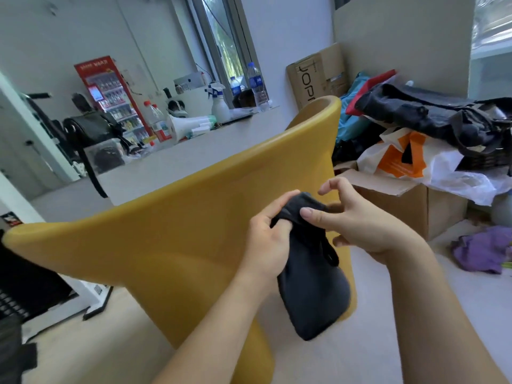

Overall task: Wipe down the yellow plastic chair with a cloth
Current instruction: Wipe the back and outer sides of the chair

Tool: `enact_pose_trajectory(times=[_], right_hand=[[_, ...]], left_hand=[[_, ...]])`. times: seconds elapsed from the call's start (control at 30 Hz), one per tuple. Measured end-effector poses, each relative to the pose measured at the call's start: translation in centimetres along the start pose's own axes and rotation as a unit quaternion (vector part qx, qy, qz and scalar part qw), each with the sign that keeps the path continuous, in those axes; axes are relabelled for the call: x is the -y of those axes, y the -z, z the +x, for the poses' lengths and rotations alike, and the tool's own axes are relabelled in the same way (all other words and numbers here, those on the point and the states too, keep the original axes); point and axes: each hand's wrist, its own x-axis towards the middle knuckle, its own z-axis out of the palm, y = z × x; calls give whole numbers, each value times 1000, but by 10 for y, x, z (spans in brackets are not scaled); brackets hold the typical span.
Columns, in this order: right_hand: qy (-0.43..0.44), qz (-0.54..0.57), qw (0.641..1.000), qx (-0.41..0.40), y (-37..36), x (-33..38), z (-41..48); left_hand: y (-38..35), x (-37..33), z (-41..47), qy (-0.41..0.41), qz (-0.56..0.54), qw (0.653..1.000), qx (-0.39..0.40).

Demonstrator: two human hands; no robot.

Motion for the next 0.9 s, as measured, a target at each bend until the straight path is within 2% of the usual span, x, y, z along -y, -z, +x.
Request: enact_pose_trajectory(times=[0.07,0.13,0.23,0.3,0.33,0.4,0.47,0.5,0.53,0.57,0.6,0.67,0.73,0.83,0.9], right_hand=[[23,-7,1000,3,-3,0,1],[81,61,994,-31,-11,-3,3],[127,189,959,-169,-36,-4,16],[160,218,924,-270,-56,2,28],[184,234,915,-273,-64,6,31],[218,291,907,-212,-74,13,35],[221,316,898,-213,-80,13,40],[227,300,891,-255,-84,10,43],[240,275,879,-307,-87,9,46],[253,251,863,-357,-89,9,49],[266,229,845,-403,-89,9,52],[299,193,805,-475,-88,15,60],[346,159,784,-491,-94,22,77],[402,34,765,-503,-119,18,116],[394,11,746,-536,-125,-13,142]], left_hand=[[3,-7,-1,-29,95,995,9],[8,-14,4,-89,223,971,14],[13,-31,25,-207,428,879,-16],[14,-45,37,-256,493,830,-38],[14,-52,43,-271,504,818,-46],[16,-64,52,-284,534,796,-33],[24,-75,58,-289,567,768,67],[34,-83,60,-278,565,765,135],[46,-90,61,-262,543,776,184],[60,-96,64,-247,513,799,191],[74,-98,68,-243,496,817,164],[98,-92,81,-205,518,821,123],[108,-79,91,-146,534,820,149],[105,-72,96,-163,541,811,151],[104,-72,95,-171,548,806,143]])
